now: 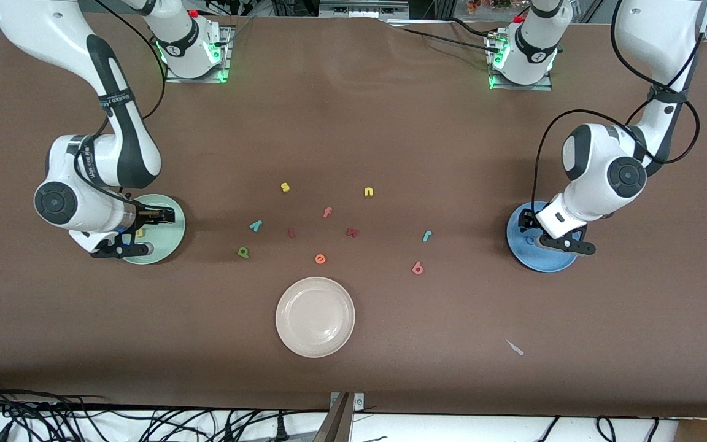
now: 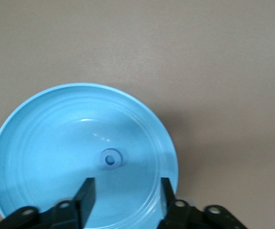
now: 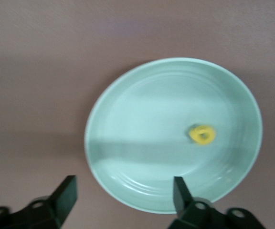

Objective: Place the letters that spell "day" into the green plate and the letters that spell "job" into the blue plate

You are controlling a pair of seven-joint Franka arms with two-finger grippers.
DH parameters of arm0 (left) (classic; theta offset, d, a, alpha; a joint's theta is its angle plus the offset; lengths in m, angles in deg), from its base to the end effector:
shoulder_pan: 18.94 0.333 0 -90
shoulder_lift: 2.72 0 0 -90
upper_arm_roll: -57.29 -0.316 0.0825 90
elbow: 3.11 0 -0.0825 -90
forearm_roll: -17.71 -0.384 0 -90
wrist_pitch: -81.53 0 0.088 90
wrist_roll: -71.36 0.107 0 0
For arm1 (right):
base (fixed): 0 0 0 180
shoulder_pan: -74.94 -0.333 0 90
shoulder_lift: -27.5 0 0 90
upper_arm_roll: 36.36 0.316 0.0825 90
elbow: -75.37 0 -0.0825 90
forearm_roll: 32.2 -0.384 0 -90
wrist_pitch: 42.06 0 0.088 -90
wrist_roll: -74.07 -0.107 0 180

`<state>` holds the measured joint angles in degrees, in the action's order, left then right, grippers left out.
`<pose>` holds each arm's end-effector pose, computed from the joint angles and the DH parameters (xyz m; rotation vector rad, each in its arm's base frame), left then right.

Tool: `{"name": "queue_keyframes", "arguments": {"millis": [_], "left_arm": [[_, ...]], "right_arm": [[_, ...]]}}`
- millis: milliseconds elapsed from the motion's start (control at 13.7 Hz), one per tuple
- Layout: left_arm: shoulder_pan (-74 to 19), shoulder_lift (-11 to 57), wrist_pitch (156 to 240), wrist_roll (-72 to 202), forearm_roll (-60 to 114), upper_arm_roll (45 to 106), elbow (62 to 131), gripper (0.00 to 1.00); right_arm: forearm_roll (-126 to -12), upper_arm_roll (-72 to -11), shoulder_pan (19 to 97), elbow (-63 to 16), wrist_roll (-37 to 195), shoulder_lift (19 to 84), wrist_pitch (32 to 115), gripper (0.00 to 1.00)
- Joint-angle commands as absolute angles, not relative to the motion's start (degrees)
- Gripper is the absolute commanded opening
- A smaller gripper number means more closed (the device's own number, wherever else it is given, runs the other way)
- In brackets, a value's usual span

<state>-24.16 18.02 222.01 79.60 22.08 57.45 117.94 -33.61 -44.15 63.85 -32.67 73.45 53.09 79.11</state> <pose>0.5744 -0.0541 0.2396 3.0798 -0.2750 -0.0335 0.6076 0.0397 0.2559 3.0764 0.0595 -0.3268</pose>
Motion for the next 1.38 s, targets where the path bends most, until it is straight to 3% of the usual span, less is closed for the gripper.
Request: {"name": "queue_keyframes", "arguments": {"millis": [0, 364, 656, 1093, 1311], "left_arm": [[-29.1, 17.5, 222.7, 78.1, 23.9, 57.4, 117.7, 0.79], [-40.2, 23.8, 223.6, 67.4, 26.6, 57.4, 110.0, 0.82], [-46.2, 30.6, 227.8, 63.1, 26.5, 57.1, 105.8, 0.87], [-47.5, 33.5, 229.1, 62.8, 26.5, 56.9, 104.1, 0.83], [-48.6, 34.0, 229.1, 62.9, 26.0, 56.9, 104.2, 0.68]], "right_arm": [[-34.8, -41.6, 63.4, -31.3, 65.9, 53.1, 77.9, 1.00], [-35.8, -35.6, 62.9, -31.3, 45.6, 53.5, 80.3, 1.00], [-35.8, -35.0, 58.2, -31.4, 25.4, 54.9, 84.9, 1.00], [-35.8, -34.9, 54.4, -32.0, 10.3, 57.4, 92.1, 1.00], [-35.8, -34.6, 54.3, -32.1, 8.4, 59.5, 94.5, 1.00]]}}
